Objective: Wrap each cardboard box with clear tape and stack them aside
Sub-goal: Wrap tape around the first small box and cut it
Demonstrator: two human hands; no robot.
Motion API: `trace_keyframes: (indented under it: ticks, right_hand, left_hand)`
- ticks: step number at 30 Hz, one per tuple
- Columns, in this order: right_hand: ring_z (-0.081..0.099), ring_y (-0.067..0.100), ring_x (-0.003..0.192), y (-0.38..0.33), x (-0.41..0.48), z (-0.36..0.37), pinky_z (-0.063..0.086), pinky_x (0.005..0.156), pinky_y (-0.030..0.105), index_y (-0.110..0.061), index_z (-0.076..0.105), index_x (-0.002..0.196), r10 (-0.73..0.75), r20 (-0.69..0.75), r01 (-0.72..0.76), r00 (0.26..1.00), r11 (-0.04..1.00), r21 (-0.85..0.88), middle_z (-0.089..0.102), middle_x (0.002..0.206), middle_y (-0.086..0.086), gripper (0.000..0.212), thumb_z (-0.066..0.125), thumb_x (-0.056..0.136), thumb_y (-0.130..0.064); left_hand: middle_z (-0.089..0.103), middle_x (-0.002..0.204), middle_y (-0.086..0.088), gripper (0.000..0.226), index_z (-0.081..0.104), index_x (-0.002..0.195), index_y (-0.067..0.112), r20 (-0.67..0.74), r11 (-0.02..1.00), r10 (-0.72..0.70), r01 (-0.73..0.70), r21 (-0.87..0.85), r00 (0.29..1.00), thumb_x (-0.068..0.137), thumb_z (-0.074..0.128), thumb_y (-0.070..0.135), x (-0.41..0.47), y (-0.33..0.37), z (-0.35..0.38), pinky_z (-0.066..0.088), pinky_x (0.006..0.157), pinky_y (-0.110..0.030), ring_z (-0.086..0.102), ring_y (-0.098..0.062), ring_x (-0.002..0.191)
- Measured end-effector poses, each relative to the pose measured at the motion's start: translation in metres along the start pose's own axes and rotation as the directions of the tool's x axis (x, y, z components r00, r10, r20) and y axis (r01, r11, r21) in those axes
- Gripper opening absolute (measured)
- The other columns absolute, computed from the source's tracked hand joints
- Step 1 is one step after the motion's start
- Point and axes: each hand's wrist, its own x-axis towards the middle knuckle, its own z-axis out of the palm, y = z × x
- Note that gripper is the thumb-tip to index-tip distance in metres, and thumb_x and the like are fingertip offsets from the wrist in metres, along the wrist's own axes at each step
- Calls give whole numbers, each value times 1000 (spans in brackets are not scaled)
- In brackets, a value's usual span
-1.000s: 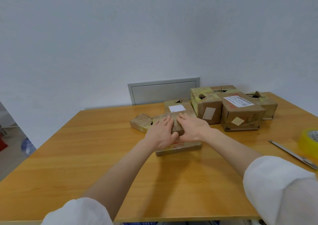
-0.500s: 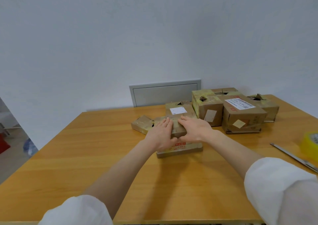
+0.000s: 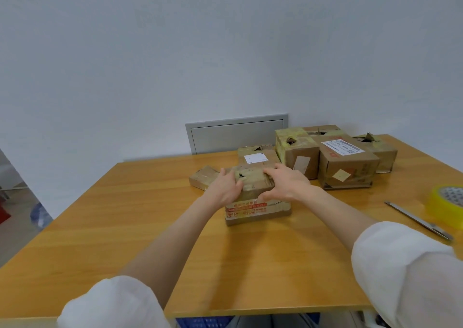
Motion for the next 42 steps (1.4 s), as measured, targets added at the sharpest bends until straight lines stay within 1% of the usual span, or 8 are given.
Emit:
trace_keyframes:
  ticks: [7, 9, 12, 20, 31, 36, 40, 42]
  right_hand:
    - [41, 28, 132, 4, -14, -5, 43, 101, 46, -24, 33, 147, 44, 0, -44, 999, 998, 36, 33, 150, 7, 84, 60, 79, -66]
    - [40, 29, 134, 13, -22, -11, 42, 102, 49, -23, 32, 147, 55, -11, -53, 998, 994, 97, 33, 152, 7, 73, 49, 88, -62]
    - [50, 32, 123, 40, -38, -21, 45, 97, 50, -18, 45, 138, 146, -67, -134, 987, 979, 156, 45, 141, 11, 48, 37, 99, -46]
    - [39, 30, 128, 142, -105, -33, 40, 97, 40, -12, 49, 129, 545, -181, -550, 819, 835, 25, 40, 139, 10, 34, 39, 97, -14]
    - [41, 29, 131, 227, -133, -20, 24, 113, 49, -16, 59, 124, 721, -119, -730, 683, 667, -149, 49, 139, 10, 35, 47, 91, -8]
    - [54, 26, 114, 240, -134, -18, 42, 101, 38, -10, 63, 111, 699, -158, -716, 698, 688, -118, 58, 120, 8, 28, 48, 88, -2]
    - [53, 19, 78, 235, -139, -21, 43, 64, 26, -16, 53, 71, 676, -224, -708, 702, 695, -122, 52, 82, 3, 22, 47, 83, 2]
    - [54, 21, 88, 228, -138, -24, 44, 69, 28, -16, 57, 83, 624, -313, -672, 716, 738, -66, 56, 96, 4, 16, 47, 87, -4]
  left_hand:
    - [24, 150, -23, 50, 37, 141, 7, -56, 998, -32, 35, 59, 998, 100, 29, 34, 6, 28, 0, 35, 108, -49, 36, -37, 132]
    - [20, 154, -19, 50, 35, 143, 5, -81, 996, 49, -42, 82, 995, 100, 30, 30, 8, 52, -2, 29, 112, -46, 24, -33, 141]
    - [36, 144, -15, 42, 40, 137, 4, -70, 981, 159, -149, 123, 985, 100, 33, 22, 11, 100, 3, 37, 104, -44, 38, -32, 131]
    - [28, 152, -10, 45, 37, 143, 10, 55, 910, 376, -380, 167, 925, 99, 37, 20, 10, 227, 50, 37, 104, -45, 32, -28, 137]
    - [18, 157, -10, 50, 28, 148, 11, 161, 857, 453, -478, 194, 877, 101, 39, 23, 6, 288, 82, 37, 107, -45, 25, -28, 142]
    - [19, 157, -8, 51, 28, 149, 13, 148, 869, 444, -465, 168, 884, 100, 41, 21, 12, 277, 76, 40, 105, -44, 30, -28, 140]
    - [23, 156, -6, 51, 27, 149, 14, 117, 882, 436, -450, 141, 892, 100, 39, 22, 12, 264, 69, 45, 100, -43, 38, -28, 134]
    - [26, 154, -6, 50, 29, 148, 14, 76, 882, 440, -447, 150, 895, 100, 39, 22, 11, 258, 63, 46, 99, -42, 40, -28, 133]
